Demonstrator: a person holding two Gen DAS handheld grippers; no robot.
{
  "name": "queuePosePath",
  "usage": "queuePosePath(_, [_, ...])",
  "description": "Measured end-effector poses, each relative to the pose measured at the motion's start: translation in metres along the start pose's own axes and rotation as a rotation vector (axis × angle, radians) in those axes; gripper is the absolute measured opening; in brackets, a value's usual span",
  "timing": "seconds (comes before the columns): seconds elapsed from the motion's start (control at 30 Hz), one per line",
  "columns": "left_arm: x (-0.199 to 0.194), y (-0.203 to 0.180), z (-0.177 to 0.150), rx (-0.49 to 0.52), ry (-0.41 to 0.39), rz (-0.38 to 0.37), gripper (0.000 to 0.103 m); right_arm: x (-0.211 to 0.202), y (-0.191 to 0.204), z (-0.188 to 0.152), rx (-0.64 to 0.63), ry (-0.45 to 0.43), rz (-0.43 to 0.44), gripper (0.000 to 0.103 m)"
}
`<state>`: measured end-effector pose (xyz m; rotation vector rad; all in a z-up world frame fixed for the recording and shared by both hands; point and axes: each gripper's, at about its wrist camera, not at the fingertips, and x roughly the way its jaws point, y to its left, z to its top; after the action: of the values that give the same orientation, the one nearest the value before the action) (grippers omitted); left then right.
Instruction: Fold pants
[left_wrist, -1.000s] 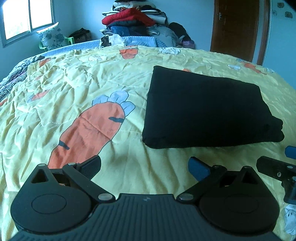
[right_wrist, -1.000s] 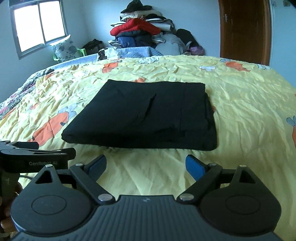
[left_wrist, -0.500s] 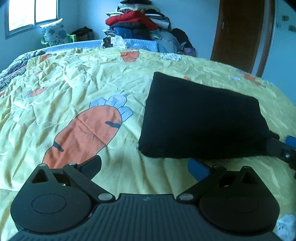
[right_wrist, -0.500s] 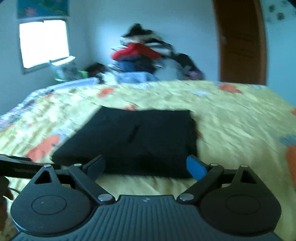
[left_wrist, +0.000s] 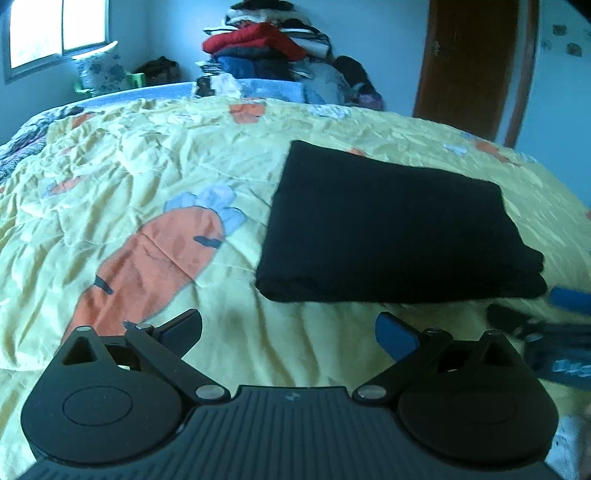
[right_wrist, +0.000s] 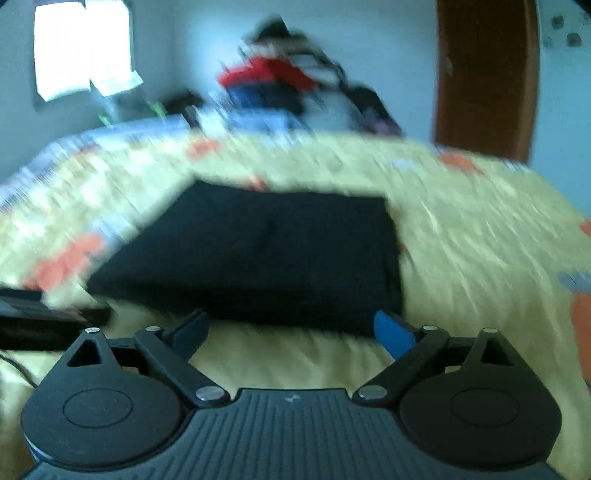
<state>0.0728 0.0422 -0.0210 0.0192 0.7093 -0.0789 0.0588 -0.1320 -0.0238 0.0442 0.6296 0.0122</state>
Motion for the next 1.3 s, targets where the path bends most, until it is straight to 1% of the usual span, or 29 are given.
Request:
queuePosePath(0.03, [-0.001, -0.002, -0.002, 0.011, -0.004, -0.006, 0.102, 0.003, -0.001, -0.005, 0.026, 0.032, -0.025, 0.097])
queuePosePath(0.07, [-0.002, -0.003, -0.005, 0.023, -0.009, -0.004, 0.102, 0.003, -0.002, -0.010, 0.051, 0.040, -0.026, 0.097])
queuePosePath(0.13, [-0.002, -0.006, -0.010, 0.045, -0.010, 0.007, 0.102, -0.002, -0.004, -0.019, 0.094, 0.040, 0.018, 0.098])
queuePosePath(0.17, [-0.001, -0.006, -0.013, 0.050, -0.006, 0.007, 0.102, -0.005, -0.003, -0.023, 0.097, 0.032, 0.021, 0.099])
queuePosePath(0.27, [0.001, -0.005, -0.021, 0.055, 0.003, -0.002, 0.102, -0.011, 0.002, -0.029, 0.084, 0.022, -0.008, 0.100])
queuePosePath(0.43, [-0.001, -0.004, -0.030, 0.065, -0.027, 0.009, 0.102, -0.018, 0.006, -0.035, 0.081, 0.024, -0.052, 0.101])
queuePosePath(0.63, [-0.003, -0.001, -0.031, 0.093, -0.045, 0.038, 0.103, -0.020, 0.008, -0.039, 0.063, 0.022, -0.064, 0.102])
queuePosePath(0.83, [0.000, 0.008, -0.033, 0.050, -0.044, 0.035, 0.103, -0.022, 0.007, -0.041, 0.038, 0.029, -0.098, 0.103])
queuePosePath(0.93, [0.000, 0.009, -0.033, 0.034, -0.047, 0.045, 0.103, -0.020, 0.003, -0.041, 0.050, 0.035, -0.096, 0.103])
queuePosePath(1.3, [0.000, 0.006, -0.035, 0.033, -0.059, 0.064, 0.103, -0.019, 0.003, -0.041, 0.050, 0.026, -0.104, 0.103])
